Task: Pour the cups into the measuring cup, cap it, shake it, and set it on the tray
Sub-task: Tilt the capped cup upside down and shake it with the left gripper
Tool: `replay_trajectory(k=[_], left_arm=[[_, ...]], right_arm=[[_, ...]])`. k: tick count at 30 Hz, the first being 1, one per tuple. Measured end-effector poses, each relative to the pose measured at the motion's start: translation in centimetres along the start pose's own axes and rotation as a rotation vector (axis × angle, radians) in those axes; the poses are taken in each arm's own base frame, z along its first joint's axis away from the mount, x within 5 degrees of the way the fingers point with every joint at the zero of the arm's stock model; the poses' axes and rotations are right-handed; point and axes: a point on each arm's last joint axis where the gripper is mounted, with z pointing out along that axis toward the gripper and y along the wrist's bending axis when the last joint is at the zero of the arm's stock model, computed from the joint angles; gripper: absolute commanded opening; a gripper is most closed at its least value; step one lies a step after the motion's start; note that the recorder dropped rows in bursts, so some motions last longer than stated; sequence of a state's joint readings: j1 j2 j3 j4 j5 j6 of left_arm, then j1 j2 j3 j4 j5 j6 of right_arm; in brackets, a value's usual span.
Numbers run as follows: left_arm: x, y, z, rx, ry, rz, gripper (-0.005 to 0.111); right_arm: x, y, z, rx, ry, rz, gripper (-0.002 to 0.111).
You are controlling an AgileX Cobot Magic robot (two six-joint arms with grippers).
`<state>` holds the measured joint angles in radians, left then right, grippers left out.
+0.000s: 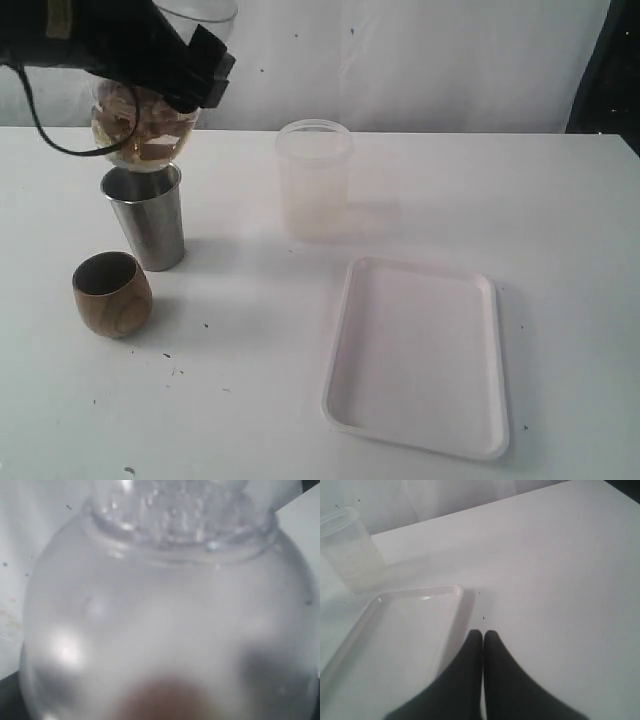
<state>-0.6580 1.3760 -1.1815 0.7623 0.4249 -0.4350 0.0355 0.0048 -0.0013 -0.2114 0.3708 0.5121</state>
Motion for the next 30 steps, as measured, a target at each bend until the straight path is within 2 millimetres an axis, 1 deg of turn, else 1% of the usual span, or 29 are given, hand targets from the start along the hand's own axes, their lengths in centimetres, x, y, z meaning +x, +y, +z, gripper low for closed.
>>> replay_trajectory(k=[1,2,3,5,8,9,10,11,17,21,27,30], left_arm=[[-0.3,0.1,0.4,-0.014,0.003,0.022,0.0],[-0.7,0.2,1.8,-0.049,0.021,0.083,0.0],[-0.9,0.2,2.3,-0.064,0.03,0.107,0.0],[-1.2,0.4,5.1,-0.148,0.102,0.209,0.0],[-1.1,0.1,8.0,-0.204,0.178,0.304,0.0],[-0.9,-0.2,9.3,-0.214,0.2,0.349,0.0],[-0.9,-0.3,10.0,-0.217,0.204,0.371,0.0],[-0.7,-0.6,11.1,-0.222,0.214,0.41,0.0],[-0.1,-1.5,14.1,-0.24,0.24,0.537,0.0],[0.8,-2.0,16.4,-0.264,0.31,0.656,0.0],[1.9,-2.4,18.4,-0.291,0.395,0.739,0.0],[2.7,-2.7,19.2,-0.277,0.435,0.844,0.0]], right_arm=[[0.0,0.0,0.0,0.0,0.0,0.0,0.0],[0.0,0.0,0.0,0.0,0.0,0.0,0.0],[0.0,0.0,0.0,0.0,0.0,0.0,0.0],[0.0,0.0,0.0,0.0,0.0,0.0,0.0],[0.0,0.0,0.0,0.0,0.0,0.0,0.0],[0.0,0.0,0.0,0.0,0.0,0.0,0.0],[0.0,0.0,0.0,0.0,0.0,0.0,0.0],[0.0,0.0,0.0,0.0,0.0,0.0,0.0],[0.0,0.0,0.0,0.0,0.0,0.0,0.0],[0.0,0.0,0.0,0.0,0.0,0.0,0.0],[0.0,0.0,0.0,0.0,0.0,0.0,0.0],[0.0,0.0,0.0,0.0,0.0,0.0,0.0]])
